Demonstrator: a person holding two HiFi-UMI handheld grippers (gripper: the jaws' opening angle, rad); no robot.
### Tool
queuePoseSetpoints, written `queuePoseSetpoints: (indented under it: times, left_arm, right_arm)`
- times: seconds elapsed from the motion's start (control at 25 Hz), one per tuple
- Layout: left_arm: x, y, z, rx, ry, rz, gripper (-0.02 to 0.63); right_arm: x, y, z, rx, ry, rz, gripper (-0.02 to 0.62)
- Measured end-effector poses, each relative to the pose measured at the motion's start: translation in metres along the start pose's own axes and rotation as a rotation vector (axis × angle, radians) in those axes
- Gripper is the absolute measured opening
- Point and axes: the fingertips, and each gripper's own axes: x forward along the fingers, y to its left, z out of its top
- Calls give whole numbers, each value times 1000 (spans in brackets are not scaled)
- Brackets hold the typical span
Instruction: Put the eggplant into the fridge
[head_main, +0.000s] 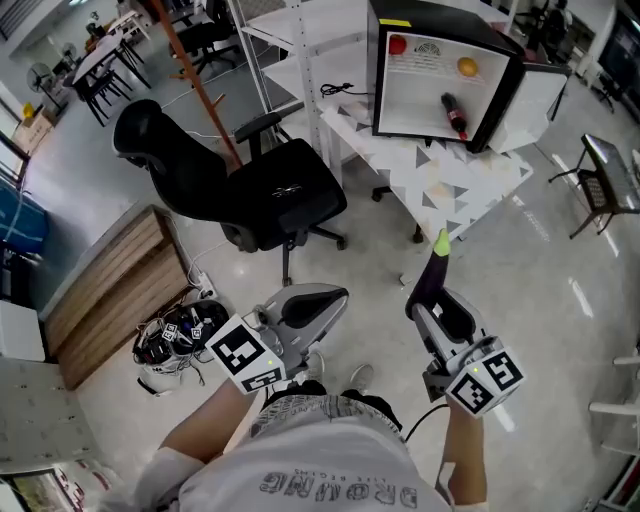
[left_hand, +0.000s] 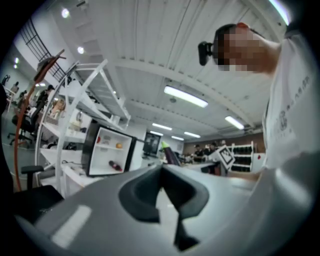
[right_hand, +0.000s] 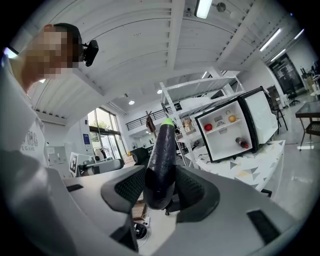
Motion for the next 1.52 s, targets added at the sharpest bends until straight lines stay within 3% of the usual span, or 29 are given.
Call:
queuePoseSetpoints:
  times: [0.64, 1.0, 1.52]
  left_arm:
    - [23, -26, -16, -8, 1, 33, 7]
    - [42, -47, -22, 33, 16, 51, 6]
    - [57, -32, -29, 25, 14, 80, 6]
  right_arm:
    - [-28, -21, -10, 2, 19, 21, 183]
    - [-46, -38, -8, 20, 3, 48, 181]
    - [-40, -62, -9, 25, 23, 55, 181]
